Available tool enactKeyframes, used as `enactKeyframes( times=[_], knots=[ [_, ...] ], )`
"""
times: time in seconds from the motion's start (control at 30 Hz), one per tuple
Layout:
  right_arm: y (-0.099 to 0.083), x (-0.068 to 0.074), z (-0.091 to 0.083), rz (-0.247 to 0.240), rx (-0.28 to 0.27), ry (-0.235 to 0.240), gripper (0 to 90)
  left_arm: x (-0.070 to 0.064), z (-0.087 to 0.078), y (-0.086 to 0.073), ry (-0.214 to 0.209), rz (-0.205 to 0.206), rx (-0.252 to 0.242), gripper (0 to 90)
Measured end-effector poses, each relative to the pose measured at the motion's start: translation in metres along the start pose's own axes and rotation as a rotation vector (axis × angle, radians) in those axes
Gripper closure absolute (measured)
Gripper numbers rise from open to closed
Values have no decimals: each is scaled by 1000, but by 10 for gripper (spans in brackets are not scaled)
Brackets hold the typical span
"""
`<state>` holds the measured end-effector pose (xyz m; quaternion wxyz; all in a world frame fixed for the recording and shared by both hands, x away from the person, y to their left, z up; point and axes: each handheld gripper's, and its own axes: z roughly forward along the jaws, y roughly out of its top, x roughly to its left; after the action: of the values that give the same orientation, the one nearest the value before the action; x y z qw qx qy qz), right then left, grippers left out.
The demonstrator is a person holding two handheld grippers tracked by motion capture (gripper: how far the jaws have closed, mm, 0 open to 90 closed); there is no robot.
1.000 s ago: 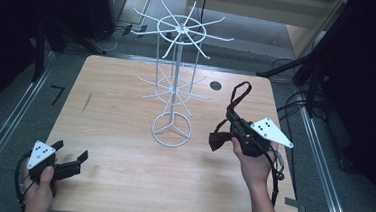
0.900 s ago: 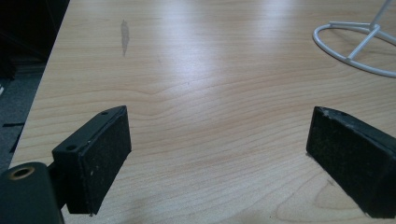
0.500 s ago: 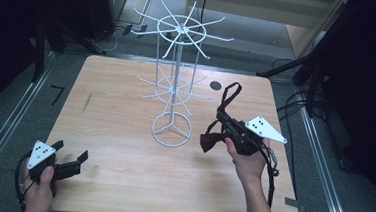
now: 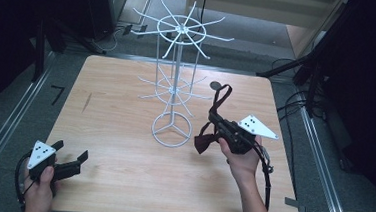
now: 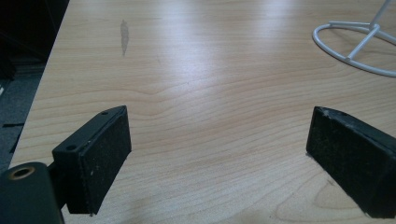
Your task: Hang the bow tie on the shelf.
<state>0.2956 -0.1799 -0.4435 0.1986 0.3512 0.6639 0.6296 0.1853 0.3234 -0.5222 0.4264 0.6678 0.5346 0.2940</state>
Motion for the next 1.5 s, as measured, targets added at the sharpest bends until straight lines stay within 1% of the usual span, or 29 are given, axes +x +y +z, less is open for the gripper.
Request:
enactKeyframes(
  times=[0.23, 0.37, 0.43, 0.57, 0.7, 0.93, 1.03, 1.17, 1.23, 1.33, 1.43, 1.5],
  knots=[
    [-4, 4, 7, -6, 18, 22, 894, 0, 0, 0, 0, -1, 0, 72],
    [-7, 5, 12, 5, 30, 30, 894, 0, 0, 0, 2, -1, -1, 72],
    [-9, 5, 14, 3, 34, 31, 894, 0, 0, 0, 2, -1, -1, 72],
    [-12, 7, 20, 13, 42, 45, 894, 0, 0, 0, 2, -1, 0, 73],
    [-16, 10, 26, 4, 52, 57, 894, 0, 0, 0, 2, -2, -1, 73],
    [-20, 16, 35, 3, 66, 73, 894, 0, 0, 0, 0, -3, 0, 73],
    [-23, 18, 38, -1, 77, 85, 894, 0, 0, 0, -1, -2, 0, 73],
    [-26, 18, 40, -5, 98, 88, 887, 0, 0, 0, 0, -3, 0, 73],
    [-28, 18, 40, -4, 97, 89, 861, 0, 0, 0, -1, -3, -1, 73],
    [-29, 17, 39, 14, 93, 94, 796, 0, 0, 0, -1, -3, -2, 73],
    [-29, 14, 37, 9, 78, 81, 675, 0, 0, 0, -1, -4, -2, 73],
    [-28, 13, 35, 1, 71, 66, 622, 0, 0, 0, 0, -4, -2, 73]
  ],
)
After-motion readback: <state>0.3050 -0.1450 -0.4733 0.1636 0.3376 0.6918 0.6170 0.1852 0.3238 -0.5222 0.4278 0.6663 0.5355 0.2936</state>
